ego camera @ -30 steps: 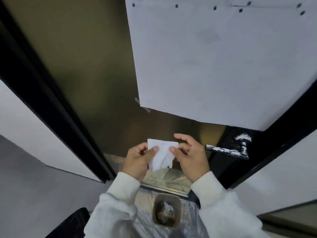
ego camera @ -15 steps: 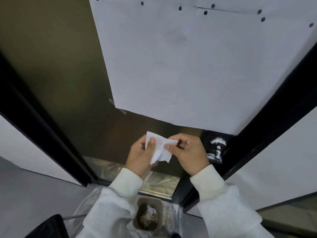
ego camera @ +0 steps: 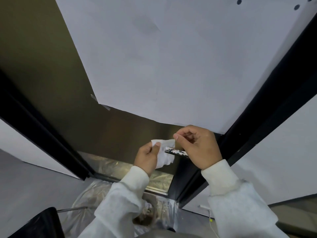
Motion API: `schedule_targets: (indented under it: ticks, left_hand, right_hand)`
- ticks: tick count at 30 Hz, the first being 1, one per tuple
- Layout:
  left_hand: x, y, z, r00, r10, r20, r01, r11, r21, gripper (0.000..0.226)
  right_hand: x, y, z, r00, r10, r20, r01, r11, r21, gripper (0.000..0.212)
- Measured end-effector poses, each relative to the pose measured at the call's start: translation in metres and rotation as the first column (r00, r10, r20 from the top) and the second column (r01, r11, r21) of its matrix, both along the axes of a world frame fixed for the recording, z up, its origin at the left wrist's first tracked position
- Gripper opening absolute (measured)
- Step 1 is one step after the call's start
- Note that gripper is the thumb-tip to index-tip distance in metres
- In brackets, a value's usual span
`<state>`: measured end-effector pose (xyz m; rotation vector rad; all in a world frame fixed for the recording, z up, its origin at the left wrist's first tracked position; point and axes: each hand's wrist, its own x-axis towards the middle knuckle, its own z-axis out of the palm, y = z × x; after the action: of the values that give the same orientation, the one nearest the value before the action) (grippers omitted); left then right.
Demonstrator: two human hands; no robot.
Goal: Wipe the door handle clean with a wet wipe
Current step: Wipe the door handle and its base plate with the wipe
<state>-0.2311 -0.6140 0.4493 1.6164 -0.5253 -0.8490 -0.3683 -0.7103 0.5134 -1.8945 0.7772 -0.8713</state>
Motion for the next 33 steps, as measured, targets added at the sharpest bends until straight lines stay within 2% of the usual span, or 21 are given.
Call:
schedule_targets:
  ticks: [2, 4, 6, 9, 11, 13, 16, 21, 24, 26, 30, 33]
  left_hand:
    - [-0.009, -0.002, 0.006, 0.977, -0.04, -0.209, 0.029, 0.998, -0.057, 0.021]
    - [-0.005, 0.003, 0.004, 0.943, -0.043, -0.33, 0.014, 0.996, -0.088, 0.017]
    - [0.005, 0.006, -0.005, 0.917, -0.034, -0.397, -0.003, 0.996, -0.092, 0.027]
    - [0.016, 0.001, -0.01, 0.934, -0.198, -0.297, 0.158, 0.976, -0.152, 0.043]
    - [0.021, 0.001, -0.005, 0.938, -0.329, -0.107, 0.311, 0.938, -0.155, 0.054]
    - [0.028, -0.002, 0.0, 0.889, -0.456, 0.034, 0.457, 0.882, -0.115, 0.051]
    - [0.041, 0.0, -0.001, 0.824, -0.566, 0.043, 0.566, 0.814, -0.129, 0.042]
    - [0.035, -0.002, -0.003, 0.876, -0.48, -0.033, 0.471, 0.869, -0.153, 0.024]
    - [0.025, -0.009, 0.002, 0.918, -0.385, 0.089, 0.392, 0.916, -0.084, 0.011]
    - [0.019, -0.012, 0.003, 0.934, -0.336, 0.124, 0.346, 0.936, -0.066, 0.013]
    - [0.011, -0.016, 0.001, 0.973, -0.232, 0.012, 0.232, 0.97, -0.067, 0.018]
    - [0.014, -0.013, 0.001, 0.964, -0.26, 0.062, 0.265, 0.96, -0.086, 0.017]
  right_hand:
    - [-0.004, -0.002, -0.002, 1.0, 0.004, 0.007, -0.005, 1.0, 0.009, 0.008]
    - [-0.008, -0.005, -0.004, 1.0, 0.003, 0.008, -0.003, 1.0, 0.007, 0.008]
    - [-0.013, -0.008, -0.005, 1.0, -0.009, 0.01, 0.009, 1.0, 0.008, 0.008]
    - [-0.017, -0.013, -0.008, 0.999, -0.025, 0.023, 0.024, 1.0, 0.019, 0.008]
    - [-0.018, -0.015, -0.011, 0.999, -0.028, 0.031, 0.027, 0.999, 0.033, 0.009]
    - [-0.018, -0.016, -0.013, 0.999, -0.024, 0.037, 0.023, 0.999, 0.039, 0.008]
    - [-0.019, -0.017, -0.015, 0.997, -0.006, 0.081, 0.002, 0.999, 0.053, 0.007]
    - [-0.021, -0.019, -0.015, 0.99, -0.006, 0.142, 0.0, 0.999, 0.039, 0.009]
    - [-0.021, -0.021, -0.017, 0.99, -0.013, 0.139, 0.008, 0.999, 0.033, 0.01]
    - [-0.02, -0.021, -0.019, 0.99, -0.019, 0.142, 0.013, 0.999, 0.044, 0.01]
    - [-0.017, -0.019, -0.021, 0.989, -0.021, 0.144, 0.014, 0.999, 0.048, 0.01]
    - [-0.016, -0.018, -0.021, 0.991, -0.023, 0.134, 0.019, 0.999, 0.036, 0.011]
